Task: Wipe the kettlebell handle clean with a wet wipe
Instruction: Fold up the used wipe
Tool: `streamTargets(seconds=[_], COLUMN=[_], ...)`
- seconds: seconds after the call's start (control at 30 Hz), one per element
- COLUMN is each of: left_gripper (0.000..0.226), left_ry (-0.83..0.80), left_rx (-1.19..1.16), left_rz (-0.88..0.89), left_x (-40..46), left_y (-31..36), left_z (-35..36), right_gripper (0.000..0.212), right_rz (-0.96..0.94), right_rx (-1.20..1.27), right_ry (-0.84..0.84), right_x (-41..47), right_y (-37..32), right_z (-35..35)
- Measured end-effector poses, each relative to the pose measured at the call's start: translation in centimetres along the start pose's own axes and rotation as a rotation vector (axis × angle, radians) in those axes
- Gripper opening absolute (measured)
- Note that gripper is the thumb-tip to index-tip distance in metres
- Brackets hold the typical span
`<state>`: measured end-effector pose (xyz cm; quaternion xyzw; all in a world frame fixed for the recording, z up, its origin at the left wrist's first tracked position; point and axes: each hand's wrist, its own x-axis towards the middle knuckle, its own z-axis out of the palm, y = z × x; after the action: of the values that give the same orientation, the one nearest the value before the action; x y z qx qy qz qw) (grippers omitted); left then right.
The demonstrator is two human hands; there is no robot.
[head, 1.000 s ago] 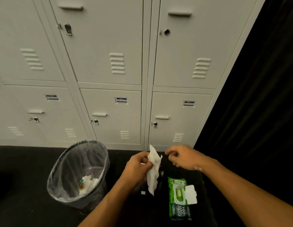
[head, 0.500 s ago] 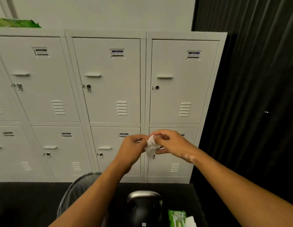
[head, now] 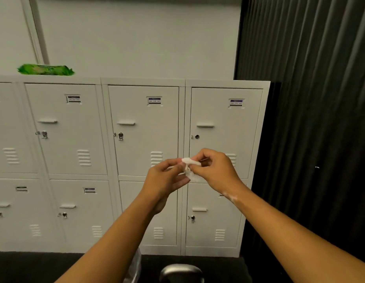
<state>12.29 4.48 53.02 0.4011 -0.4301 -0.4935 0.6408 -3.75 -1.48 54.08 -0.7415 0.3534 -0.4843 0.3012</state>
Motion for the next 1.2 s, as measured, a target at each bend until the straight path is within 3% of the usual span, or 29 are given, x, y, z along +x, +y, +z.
streamTargets(seconds=[0.17, 0.3, 0.47, 0.63, 0.9, 1.0, 1.2], left_gripper=[0.025, 0.025, 0.036, 0.03, 0.022, 0.02, 0.023], left_ry=[0.001, -0.026, 0.027, -0.049, 0.012, 0.054, 0.165], left_rx=[-0.161, -0.032, 0.069, 0.07, 0.227, 0.297, 0.231], left_rz=[0.007, 0.079, 0.099, 0.004, 0.152, 0.118, -0.079], left_x=[0.5, 0.1, 0.0, -0.5, -1.0, -1.7, -3.1], left_y=[2.4, 3.4, 3.3, 3.2, 2.6, 2.0, -0.8], left_z=[0.2, -0.1, -0.9, -2.0, -5.7, -8.1, -14.4], right_gripper=[0.006, 0.004, 0.037, 0.014, 0.017, 0.029, 0.018], right_rz=[-0.19, -0.207, -0.083, -0.153, -0.111, -0.069, -0.064], right_rx=[0.022, 0.025, 0.002, 0.001, 0.125, 0.097, 0.061], right_ry=[0.036, 0.009, -0.041, 0.0, -0.115, -0.198, -0.247], right_x=[-0.5, 0.0, 0.2, -0.3, -0.2, -0.4, -1.6], right_y=[-1.3, -2.4, -2.7, -2.2, -1.7, -1.4, 1.8], right_z=[0.8, 0.4, 0.8, 1.9, 4.8, 7.0, 14.0])
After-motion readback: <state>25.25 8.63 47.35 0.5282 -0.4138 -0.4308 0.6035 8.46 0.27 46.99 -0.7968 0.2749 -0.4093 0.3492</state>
